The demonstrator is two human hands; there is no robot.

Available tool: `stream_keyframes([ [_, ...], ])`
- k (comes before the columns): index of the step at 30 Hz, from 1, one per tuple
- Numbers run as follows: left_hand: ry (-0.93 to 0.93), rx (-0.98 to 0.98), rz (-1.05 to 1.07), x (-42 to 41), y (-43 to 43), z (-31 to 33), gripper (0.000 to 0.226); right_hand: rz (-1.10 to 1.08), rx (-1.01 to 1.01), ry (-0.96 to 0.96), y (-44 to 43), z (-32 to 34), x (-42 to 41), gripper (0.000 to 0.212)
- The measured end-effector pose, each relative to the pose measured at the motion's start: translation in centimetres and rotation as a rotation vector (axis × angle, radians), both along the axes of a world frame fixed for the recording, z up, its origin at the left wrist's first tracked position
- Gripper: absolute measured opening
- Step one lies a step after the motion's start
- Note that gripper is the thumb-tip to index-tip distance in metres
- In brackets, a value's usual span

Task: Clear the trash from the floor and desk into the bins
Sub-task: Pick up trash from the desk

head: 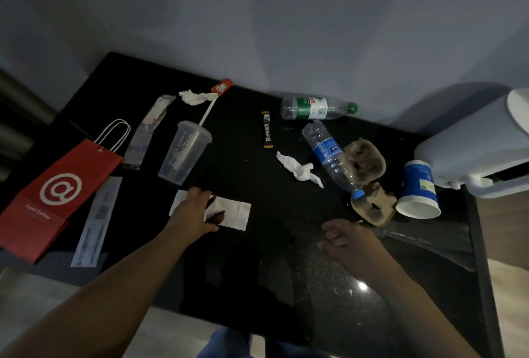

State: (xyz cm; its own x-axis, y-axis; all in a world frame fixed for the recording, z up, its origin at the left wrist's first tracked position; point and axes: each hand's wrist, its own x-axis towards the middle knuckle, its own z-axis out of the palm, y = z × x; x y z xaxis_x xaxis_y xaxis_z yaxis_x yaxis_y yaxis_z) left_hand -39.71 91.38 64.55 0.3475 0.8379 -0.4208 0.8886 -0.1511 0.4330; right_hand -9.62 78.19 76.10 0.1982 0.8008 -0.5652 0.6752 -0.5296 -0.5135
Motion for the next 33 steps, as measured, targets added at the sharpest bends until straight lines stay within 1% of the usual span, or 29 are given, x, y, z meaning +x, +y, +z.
stream_keyframes([
  [3, 0.055, 0.039, -0.016, 0.6, -0.4, -0.2, 0.081, -0.010, -0.004, 0.001, 0.4, 0.3, 0.5, 0.038],
  [10, 0.031, 0.047, 0.108, 1.9, -0.6, -1.0, 0.072, -0.027, -0.006, -0.013, 0.2, -0.3, 0.8, 0.037],
  [12, 0.045, 0.034, 0.123, 2.4, -0.3, -1.0, 0.065, -0.033, -0.008, -0.008, -0.1, -0.6, 0.9, 0.037],
  [16, 0.046, 0.015, 0.172, 3.2, 0.1, -1.0, 0.042, -0.035, -0.019, -0.002, -0.5, -1.1, 1.4, 0.036],
  [19, 0.035, 0.019, 0.188, 3.5, 0.0, -1.1, 0.034, -0.045, -0.014, -0.012, -0.7, -1.3, 2.0, 0.035],
  [22, -0.035, 0.023, 0.214, 3.7, -0.1, -1.1, 0.027, -0.063, -0.017, -0.002, -0.9, -1.4, 2.6, 0.036],
  [25, -0.130, 0.005, 0.280, 4.3, -0.2, -0.5, 0.032, -0.088, -0.021, 0.001, -1.0, -1.5, 3.3, 0.035],
  [28, -0.219, 0.000, 0.295, 5.9, -0.4, 0.8, 0.035, -0.101, -0.007, 0.002, -1.0, -1.6, 4.2, 0.036],
  [33, -0.379, -0.002, 0.305, 8.9, -1.3, 4.1, 0.024, -0.113, 0.018, -0.032, -0.5, -1.9, 6.5, 0.040],
])
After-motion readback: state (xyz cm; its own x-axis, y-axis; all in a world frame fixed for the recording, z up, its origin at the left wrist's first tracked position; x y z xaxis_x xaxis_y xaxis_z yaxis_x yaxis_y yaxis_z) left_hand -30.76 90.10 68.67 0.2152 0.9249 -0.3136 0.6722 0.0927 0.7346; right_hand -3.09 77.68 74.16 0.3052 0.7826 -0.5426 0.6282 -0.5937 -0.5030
